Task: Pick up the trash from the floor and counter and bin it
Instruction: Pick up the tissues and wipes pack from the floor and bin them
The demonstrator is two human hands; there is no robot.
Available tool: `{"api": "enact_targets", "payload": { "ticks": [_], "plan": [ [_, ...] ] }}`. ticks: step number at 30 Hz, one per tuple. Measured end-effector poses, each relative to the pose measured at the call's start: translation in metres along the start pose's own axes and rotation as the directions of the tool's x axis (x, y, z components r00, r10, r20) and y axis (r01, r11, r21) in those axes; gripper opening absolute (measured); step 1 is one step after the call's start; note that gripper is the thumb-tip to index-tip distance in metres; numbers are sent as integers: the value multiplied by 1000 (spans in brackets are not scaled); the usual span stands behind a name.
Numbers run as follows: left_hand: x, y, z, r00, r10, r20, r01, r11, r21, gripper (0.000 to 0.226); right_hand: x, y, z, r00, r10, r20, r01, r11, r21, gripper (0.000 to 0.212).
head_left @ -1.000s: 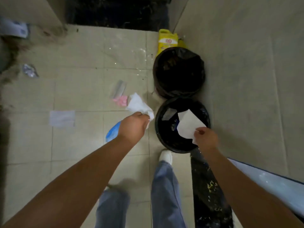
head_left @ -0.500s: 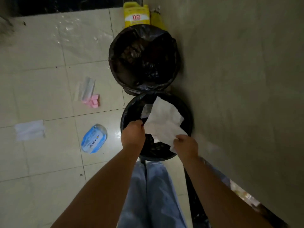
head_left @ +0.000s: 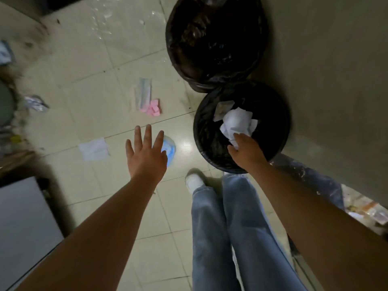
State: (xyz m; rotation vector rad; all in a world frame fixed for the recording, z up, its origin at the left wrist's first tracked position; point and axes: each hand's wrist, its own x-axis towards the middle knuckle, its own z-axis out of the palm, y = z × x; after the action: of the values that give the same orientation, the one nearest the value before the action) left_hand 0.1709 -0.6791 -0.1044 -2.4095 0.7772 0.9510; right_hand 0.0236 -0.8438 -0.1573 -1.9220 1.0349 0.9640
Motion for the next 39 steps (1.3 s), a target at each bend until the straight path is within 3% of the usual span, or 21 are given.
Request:
{"api": "enact_targets", "payload": {
  "ticks": [6,12,17,23,29,33,36,39],
  "plan": [
    [-18,-89,2,989,-141,-51,133,982,-134,57,-27,-92,-5,961,-240,-135,178,915,-363,63],
    [5,-197,31,991,-131,-38,125,983,-130,56,-20,-203,35,928,-324,-183,209,861,-464,69],
    [50,-295,61,998,-2,-68,-3,997,-77,58,-12,-283,112,932,-145,-331,27,941,-337,82],
    [105,-373,117,999,12,-32,-13,999,-46,60,13,-334,211,965,73,-253,-123,974,-188,61],
    [183,-376,197,993,36,114,-28,997,-71,63,100,-319,302,953,269,-136,-283,954,-96,62],
    [241,-357,266,988,49,144,-27,988,-153,56,169,-290,357,906,417,-71,-417,909,7,64],
    [271,-351,312,994,3,111,21,977,-214,56,199,-270,381,887,452,-91,-449,892,54,57],
    [289,-354,338,999,41,31,-34,980,-194,48,219,-262,393,887,437,-150,-434,899,54,46]
  ]
}}
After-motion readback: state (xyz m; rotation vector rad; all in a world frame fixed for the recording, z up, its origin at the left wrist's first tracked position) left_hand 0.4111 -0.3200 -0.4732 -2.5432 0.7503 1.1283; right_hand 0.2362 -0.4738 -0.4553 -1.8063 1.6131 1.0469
